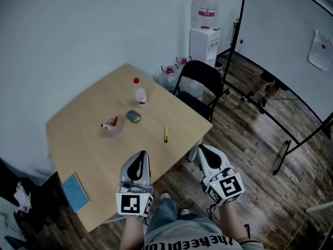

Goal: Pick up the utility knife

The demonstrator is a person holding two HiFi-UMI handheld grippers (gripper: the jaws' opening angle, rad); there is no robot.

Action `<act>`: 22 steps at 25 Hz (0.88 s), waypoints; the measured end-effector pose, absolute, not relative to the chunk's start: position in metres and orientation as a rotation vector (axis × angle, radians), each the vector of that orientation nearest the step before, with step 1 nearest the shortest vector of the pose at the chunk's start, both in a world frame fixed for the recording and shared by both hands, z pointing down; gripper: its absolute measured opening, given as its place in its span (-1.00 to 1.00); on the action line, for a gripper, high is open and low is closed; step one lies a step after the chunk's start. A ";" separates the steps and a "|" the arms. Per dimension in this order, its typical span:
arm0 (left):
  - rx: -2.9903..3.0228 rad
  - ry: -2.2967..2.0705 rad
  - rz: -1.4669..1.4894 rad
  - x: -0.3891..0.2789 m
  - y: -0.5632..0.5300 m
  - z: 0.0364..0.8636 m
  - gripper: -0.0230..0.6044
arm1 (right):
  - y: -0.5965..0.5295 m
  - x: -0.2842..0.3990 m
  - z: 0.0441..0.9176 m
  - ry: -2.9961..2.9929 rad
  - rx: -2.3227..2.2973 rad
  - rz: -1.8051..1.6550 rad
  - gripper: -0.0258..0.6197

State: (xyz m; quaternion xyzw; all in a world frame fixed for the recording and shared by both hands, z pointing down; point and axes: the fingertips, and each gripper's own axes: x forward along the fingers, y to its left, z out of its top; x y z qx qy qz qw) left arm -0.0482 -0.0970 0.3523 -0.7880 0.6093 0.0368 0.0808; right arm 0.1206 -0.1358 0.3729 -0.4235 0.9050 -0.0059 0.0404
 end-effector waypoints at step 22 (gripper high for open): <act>-2.435 1.768 0.096 -0.096 -0.190 0.361 -0.86 | -0.242 0.060 0.447 2.956 -1.459 -0.457 -0.91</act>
